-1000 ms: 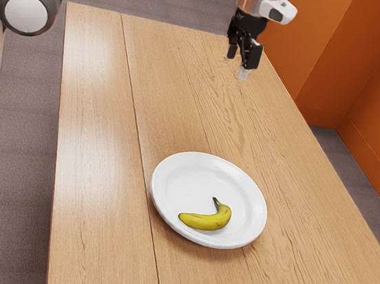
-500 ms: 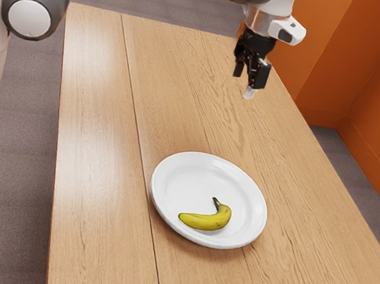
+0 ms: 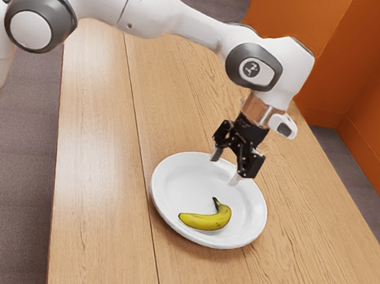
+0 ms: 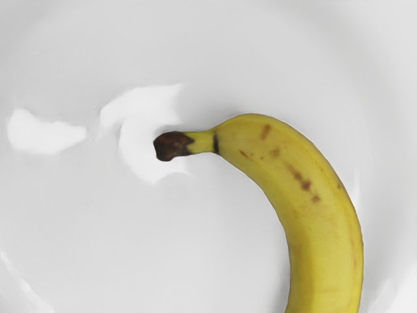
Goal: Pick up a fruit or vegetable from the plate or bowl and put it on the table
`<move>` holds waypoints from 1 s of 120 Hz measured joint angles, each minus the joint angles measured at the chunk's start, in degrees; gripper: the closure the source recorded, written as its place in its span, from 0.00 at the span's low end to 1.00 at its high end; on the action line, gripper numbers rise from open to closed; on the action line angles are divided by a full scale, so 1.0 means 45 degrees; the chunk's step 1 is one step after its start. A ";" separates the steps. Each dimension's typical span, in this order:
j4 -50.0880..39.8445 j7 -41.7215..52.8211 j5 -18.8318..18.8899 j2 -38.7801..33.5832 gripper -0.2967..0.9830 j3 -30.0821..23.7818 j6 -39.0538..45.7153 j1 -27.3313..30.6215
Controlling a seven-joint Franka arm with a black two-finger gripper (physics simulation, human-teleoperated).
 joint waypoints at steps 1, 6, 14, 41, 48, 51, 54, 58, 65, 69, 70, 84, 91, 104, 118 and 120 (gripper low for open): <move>-0.0085 -0.0065 -0.0012 0.0003 0.25 -0.0006 0.0079 -0.0014; -0.0492 -0.0378 -0.0064 0.0032 0.25 -0.0022 0.0476 -0.0064; -0.0774 -0.0836 -0.0120 0.0195 0.26 -0.0023 0.1006 -0.0116; -0.0887 -0.2213 -0.0535 0.0602 0.27 -0.0029 0.2345 -0.0309; -0.0893 -0.2543 -0.0681 0.0694 0.27 -0.0026 0.2582 -0.0344; -0.0896 -0.2675 -0.0723 0.0713 0.28 -0.0022 0.2665 -0.0353; -0.0901 -0.2801 -0.0758 0.0725 0.28 -0.0016 0.2738 -0.0356; -0.0927 -0.2963 -0.0790 0.0729 0.28 -0.0010 0.2820 -0.0357; -0.0953 -0.3224 -0.0824 0.0727 0.28 0.0007 0.2920 -0.0359; -0.0959 -0.3363 -0.0833 0.0726 0.28 0.0011 0.2957 -0.0358; -0.0960 -0.3397 -0.0834 0.0726 0.28 0.0011 0.2966 -0.0359; -0.0966 -0.3824 -0.0838 0.0644 0.28 0.0030 0.3037 -0.0368; -0.0966 -0.4012 -0.0837 0.0620 0.28 0.0033 0.3057 -0.0404; -0.0972 -0.4327 -0.0826 0.0557 0.28 0.0055 0.3019 -0.0444; -0.1609 -0.4629 -0.0782 -0.0015 0.28 0.0103 0.2937 -0.0544; -0.1713 -0.4670 -0.0772 -0.0103 0.28 0.0111 0.2933 -0.0568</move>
